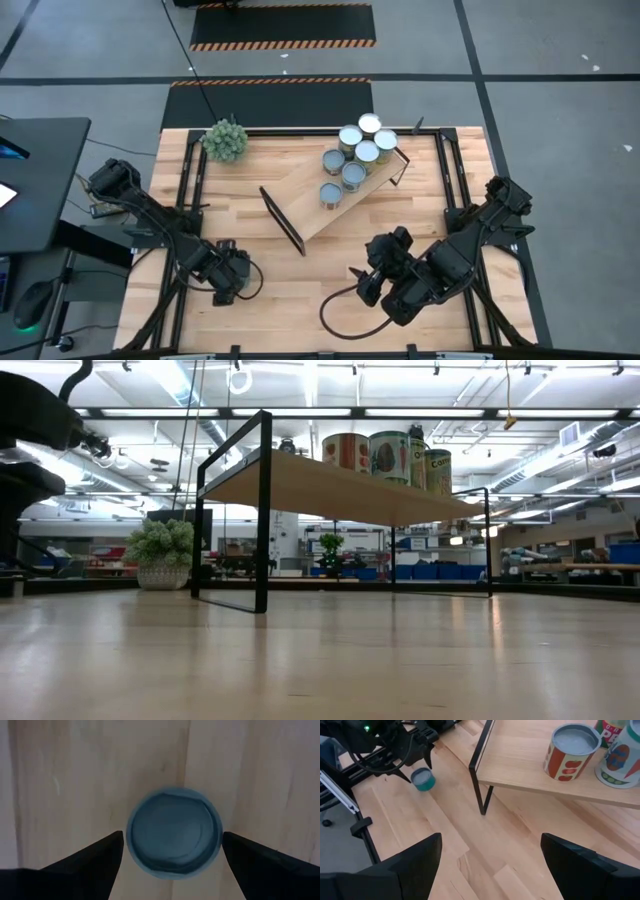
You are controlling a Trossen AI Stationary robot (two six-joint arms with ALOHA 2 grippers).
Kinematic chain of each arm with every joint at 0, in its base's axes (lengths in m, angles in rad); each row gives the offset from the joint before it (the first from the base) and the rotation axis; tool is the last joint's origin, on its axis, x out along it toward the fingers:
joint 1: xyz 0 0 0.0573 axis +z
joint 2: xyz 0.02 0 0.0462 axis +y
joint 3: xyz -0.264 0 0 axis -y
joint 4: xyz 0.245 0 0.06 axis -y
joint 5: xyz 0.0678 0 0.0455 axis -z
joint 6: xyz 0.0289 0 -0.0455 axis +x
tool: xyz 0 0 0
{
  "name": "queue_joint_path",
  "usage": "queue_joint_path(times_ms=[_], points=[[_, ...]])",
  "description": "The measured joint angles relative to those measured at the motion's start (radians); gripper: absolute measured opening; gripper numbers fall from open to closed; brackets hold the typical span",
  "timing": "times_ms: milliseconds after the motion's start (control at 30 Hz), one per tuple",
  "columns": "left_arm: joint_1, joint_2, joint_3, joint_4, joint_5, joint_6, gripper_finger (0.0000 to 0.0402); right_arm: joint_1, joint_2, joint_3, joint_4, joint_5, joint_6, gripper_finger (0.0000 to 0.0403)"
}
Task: Pick and place cans onto a shelf
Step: Put the blue tuna can on the shelf
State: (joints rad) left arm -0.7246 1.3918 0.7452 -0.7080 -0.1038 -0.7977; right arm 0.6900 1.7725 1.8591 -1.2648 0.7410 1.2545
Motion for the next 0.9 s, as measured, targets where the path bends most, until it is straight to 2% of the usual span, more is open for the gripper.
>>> queue_joint_path(times_ms=[367,533,900], points=[[0.000,0.002,0.000,0.034,-0.052,-0.002,0.0352,-0.006,0.000,0.000,0.005,0.000,-0.009,0.0348],[0.000,0.002,0.000,0.035,-0.078,0.051,0.0352,-0.006,0.000,0.000,0.008,0.000,-0.010,0.0348],[0.004,0.002,0.000,0.059,-0.070,0.095,0.0353,-0.006,0.000,0.000,0.015,0.000,-0.020,0.0348]])
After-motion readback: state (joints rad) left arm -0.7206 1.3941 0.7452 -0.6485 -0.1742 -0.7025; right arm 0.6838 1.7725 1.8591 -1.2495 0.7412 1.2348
